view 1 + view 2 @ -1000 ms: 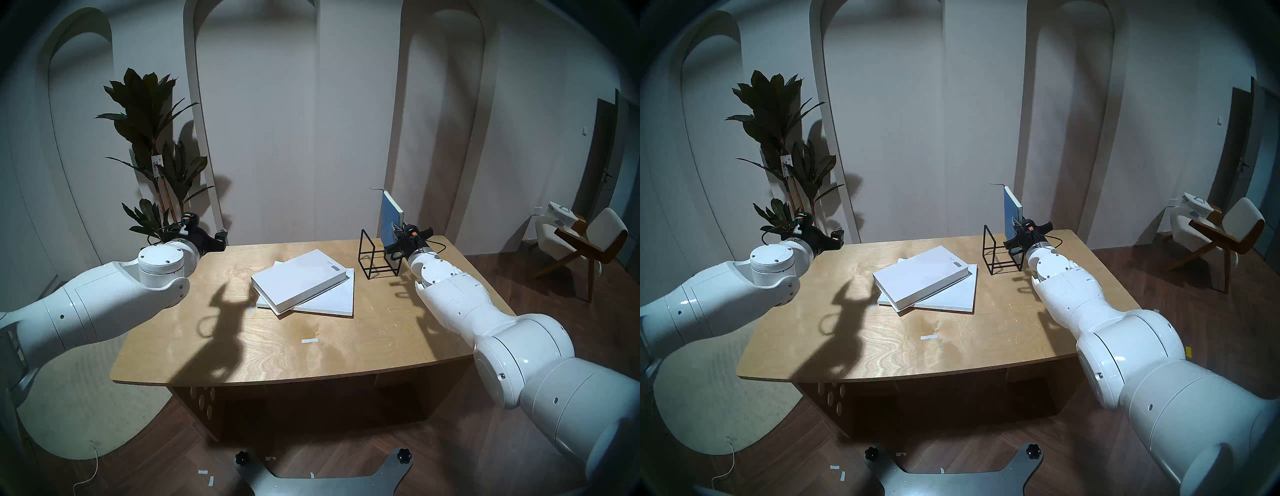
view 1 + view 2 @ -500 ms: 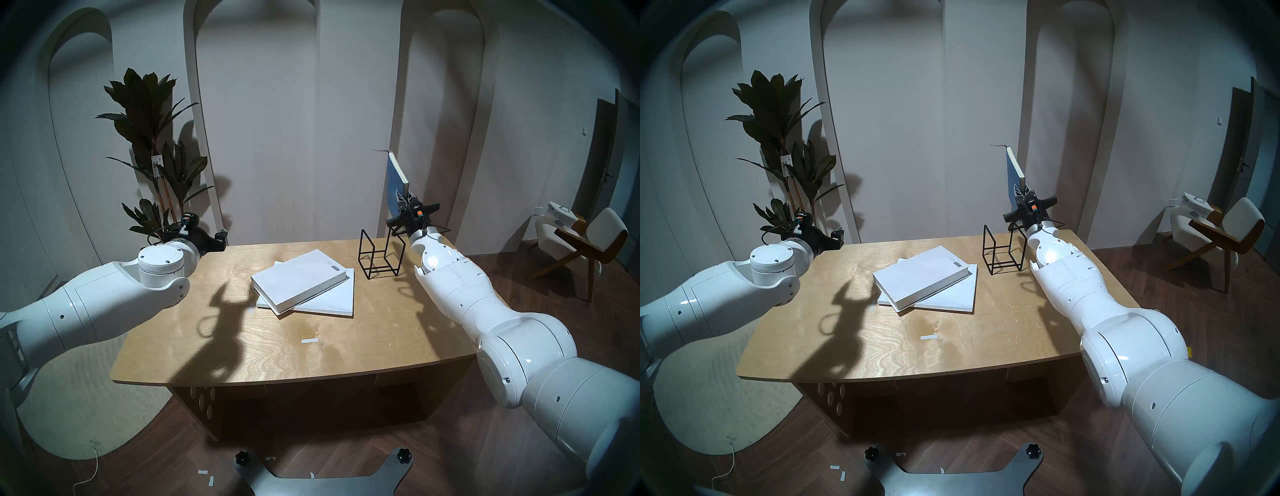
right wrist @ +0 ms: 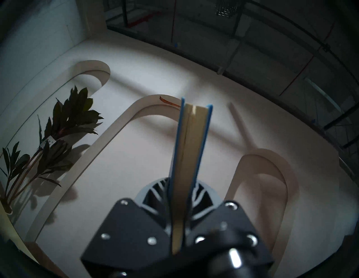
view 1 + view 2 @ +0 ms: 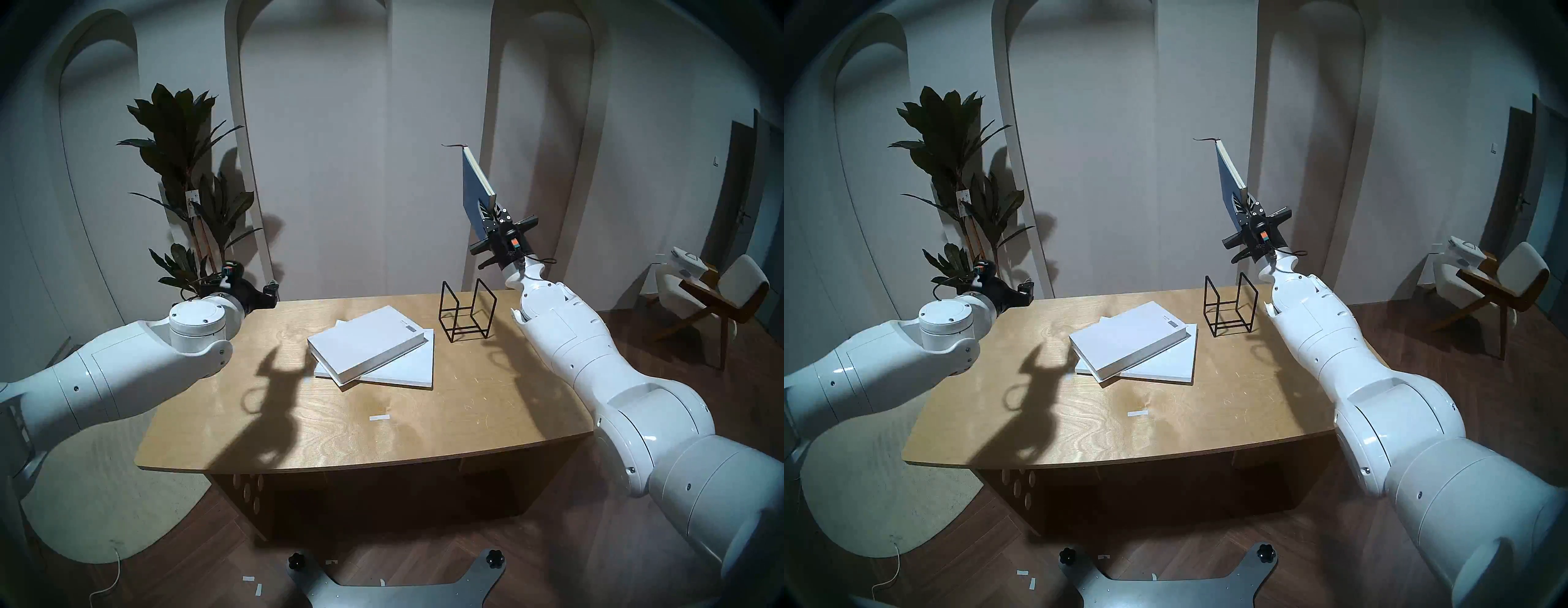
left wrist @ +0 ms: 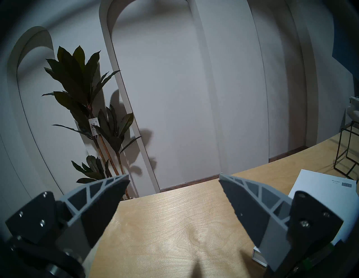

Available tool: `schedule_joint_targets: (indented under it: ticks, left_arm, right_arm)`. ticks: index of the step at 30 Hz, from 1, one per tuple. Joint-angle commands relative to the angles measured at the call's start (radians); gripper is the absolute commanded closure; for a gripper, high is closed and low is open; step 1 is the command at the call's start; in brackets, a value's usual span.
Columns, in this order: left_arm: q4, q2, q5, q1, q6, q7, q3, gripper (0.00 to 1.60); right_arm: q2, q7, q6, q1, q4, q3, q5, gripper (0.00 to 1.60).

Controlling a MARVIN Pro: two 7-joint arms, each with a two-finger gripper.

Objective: Stack the books into one stack

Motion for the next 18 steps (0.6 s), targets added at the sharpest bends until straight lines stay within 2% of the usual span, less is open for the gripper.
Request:
schedule_joint_targets:
  ticks: [1,9,18]
  left_arm:
    - [-0.001,0.0,0.003,-0.024,-0.004,0.002,-0.018,0.0]
    - [-0.001,0.0,0.003,-0.025,-0.004,0.002,-0.019,0.0]
    - [0.0,-0.001,0.003,-0.026,-0.003,0.002,-0.019,0.0]
  right_arm:
    - [0.068,0.067,-0.043,-0.011,-0.104,-0.062,-0.082,1.6]
    - [0.128,0.113,-0.034,-0.046,-0.211,-0.106,-0.168,1.6]
    - [0.146,0.178,0.026,-0.1,-0.319,-0.159,-0.244,1.6]
